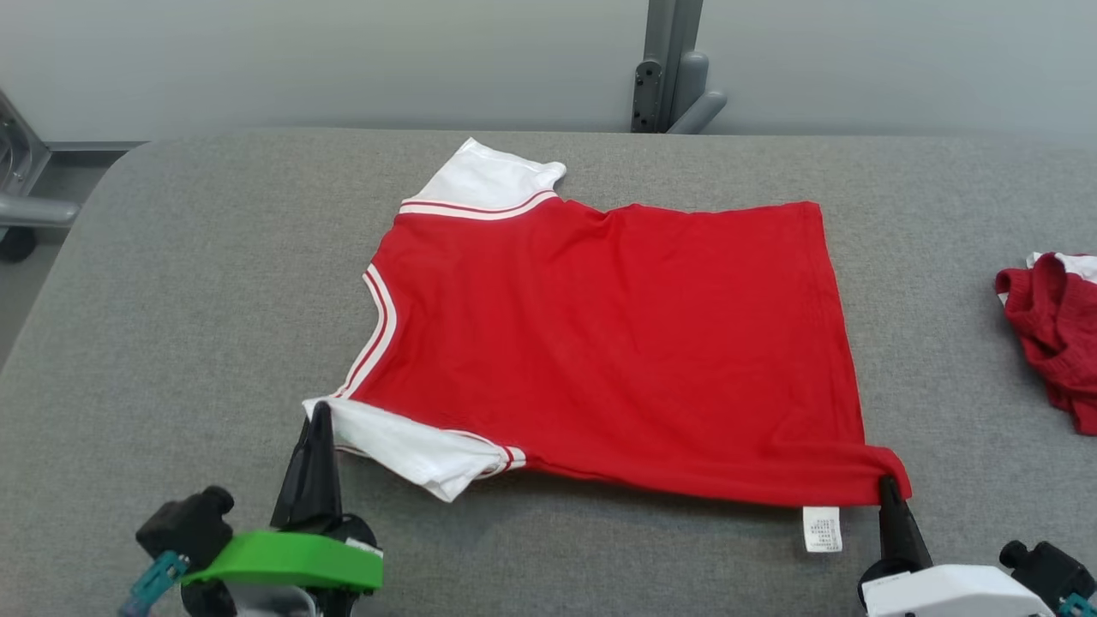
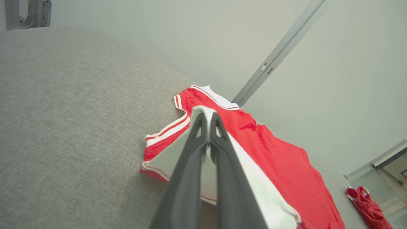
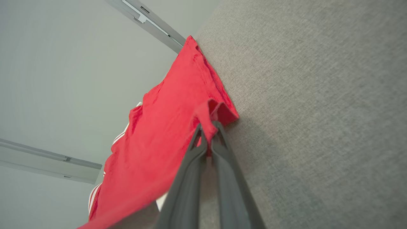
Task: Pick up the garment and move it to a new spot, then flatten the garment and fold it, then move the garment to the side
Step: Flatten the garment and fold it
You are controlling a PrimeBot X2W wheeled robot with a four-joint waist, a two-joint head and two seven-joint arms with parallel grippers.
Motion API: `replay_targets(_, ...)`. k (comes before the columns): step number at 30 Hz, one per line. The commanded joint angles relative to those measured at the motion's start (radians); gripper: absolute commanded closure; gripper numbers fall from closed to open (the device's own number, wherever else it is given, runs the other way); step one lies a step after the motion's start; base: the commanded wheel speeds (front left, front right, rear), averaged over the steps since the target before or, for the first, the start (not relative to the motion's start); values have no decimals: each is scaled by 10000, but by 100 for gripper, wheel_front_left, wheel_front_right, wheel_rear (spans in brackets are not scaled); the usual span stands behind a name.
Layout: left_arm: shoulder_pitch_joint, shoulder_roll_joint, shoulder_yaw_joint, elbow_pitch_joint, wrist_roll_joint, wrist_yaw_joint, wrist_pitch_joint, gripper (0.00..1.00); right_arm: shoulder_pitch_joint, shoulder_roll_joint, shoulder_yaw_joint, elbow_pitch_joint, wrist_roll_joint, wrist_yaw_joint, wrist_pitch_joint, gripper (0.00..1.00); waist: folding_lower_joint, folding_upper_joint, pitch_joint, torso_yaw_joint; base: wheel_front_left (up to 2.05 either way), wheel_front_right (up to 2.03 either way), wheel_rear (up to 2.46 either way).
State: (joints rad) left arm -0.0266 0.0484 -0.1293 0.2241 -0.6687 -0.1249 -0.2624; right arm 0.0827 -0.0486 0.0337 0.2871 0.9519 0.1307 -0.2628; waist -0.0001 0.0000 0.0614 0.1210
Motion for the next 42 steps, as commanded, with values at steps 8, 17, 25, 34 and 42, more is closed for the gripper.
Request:
replay_targets(8,-2486,41,-271,1549,184,-65,-25,100,-1684,-35,111,948,-157,-2,-27,100,1,0,801,-394,0,0,0)
replay_targets(17,-4076,41,-161,2888,484,-68,-26,100,-3725,-36,504,2624,-410,-2,-27,100,1,0,1694,-904,0,0,0)
replay_targets(25,-4524,49,413,3443,764,12,-27,100,-4621,-19,880,3305,-98,1,-26,50,1,0,1826,-987,0,0,0)
replay_targets(34,-4786,43,634,3809,678,94,-26,0,-5189,-38,1067,2991,-117,0,-27,0,1,0,1892,-1024,0,0,0)
replay_targets(42,-4485,49,510,3063,323,-50,-26,0,-4866,-39,185,1882,-674,0,-26,0,1,0,1838,-996,0,0,0)
